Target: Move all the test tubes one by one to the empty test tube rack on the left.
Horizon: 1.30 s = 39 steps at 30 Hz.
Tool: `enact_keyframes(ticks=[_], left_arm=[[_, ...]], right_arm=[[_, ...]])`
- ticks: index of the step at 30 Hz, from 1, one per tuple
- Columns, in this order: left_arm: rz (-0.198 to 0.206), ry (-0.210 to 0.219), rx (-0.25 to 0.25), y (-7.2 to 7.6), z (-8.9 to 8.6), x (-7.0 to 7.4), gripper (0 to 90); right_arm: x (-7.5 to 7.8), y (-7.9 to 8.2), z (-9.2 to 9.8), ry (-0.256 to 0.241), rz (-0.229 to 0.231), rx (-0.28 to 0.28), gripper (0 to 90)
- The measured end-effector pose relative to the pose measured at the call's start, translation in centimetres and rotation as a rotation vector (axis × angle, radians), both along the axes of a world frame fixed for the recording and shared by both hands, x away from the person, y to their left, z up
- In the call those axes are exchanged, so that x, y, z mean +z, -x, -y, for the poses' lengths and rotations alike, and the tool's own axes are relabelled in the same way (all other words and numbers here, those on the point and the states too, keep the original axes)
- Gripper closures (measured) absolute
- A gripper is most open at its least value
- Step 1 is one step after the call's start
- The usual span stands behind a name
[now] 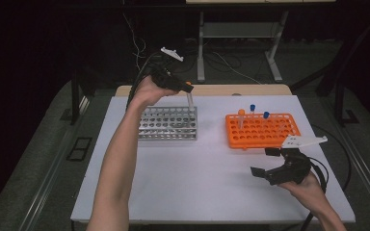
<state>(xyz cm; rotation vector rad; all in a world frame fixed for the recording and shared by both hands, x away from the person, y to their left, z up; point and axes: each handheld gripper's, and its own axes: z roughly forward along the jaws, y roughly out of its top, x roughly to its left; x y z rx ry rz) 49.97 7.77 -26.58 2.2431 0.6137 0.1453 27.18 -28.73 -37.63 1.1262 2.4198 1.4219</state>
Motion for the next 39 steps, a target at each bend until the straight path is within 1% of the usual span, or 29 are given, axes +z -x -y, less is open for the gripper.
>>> enact_keyframes(ticks=[4,8,11,17,19,22,26,29,34,37,39], left_arm=[[0.004,-0.001,0.012,-0.9,0.4,-0.3,69.0],[-0.001,0.002,0.019,-1.7,0.7,-1.0,69.0],[-0.006,-0.012,0.027,-2.0,1.0,-1.6,69.0],[-0.007,-0.052,0.025,-2.2,1.6,-2.5,69.0],[-0.003,-0.063,0.026,-2.3,1.7,-2.7,69.0],[-0.008,-0.074,0.026,-2.4,1.9,-3.1,69.0],[-0.014,-0.074,0.029,-2.4,2.1,-3.7,69.0],[-0.023,-0.088,0.027,-2.5,2.1,-4.2,69.0],[-0.034,-0.083,0.029,-2.5,2.2,-5.2,69.0],[-0.048,-0.081,0.041,-2.6,2.0,-6.0,68.9],[-0.06,-0.087,0.041,-2.6,1.9,-6.3,68.8]], right_arm=[[-0.2,0.1,0.3,-0.006,0.003,-0.006,0.2],[-0.3,0.2,0.6,-0.007,0.009,-0.007,0.2],[-0.2,0.3,0.9,-0.011,0.011,-0.014,0.2],[-0.1,0.4,1.4,-0.017,0.019,-0.026,0.2],[-0.1,0.4,1.5,-0.016,0.021,-0.027,0.2],[0.0,0.5,1.6,-0.019,0.024,-0.028,0.2],[0.0,0.5,1.8,-0.022,0.024,-0.034,0.2],[0.0,0.4,1.9,-0.023,0.024,-0.034,0.2],[0.1,0.4,1.9,-0.024,0.026,-0.034,0.2],[0.1,0.4,2.0,-0.023,0.026,-0.038,0.2],[0.2,0.4,2.1,-0.023,0.024,-0.044,0.2]])
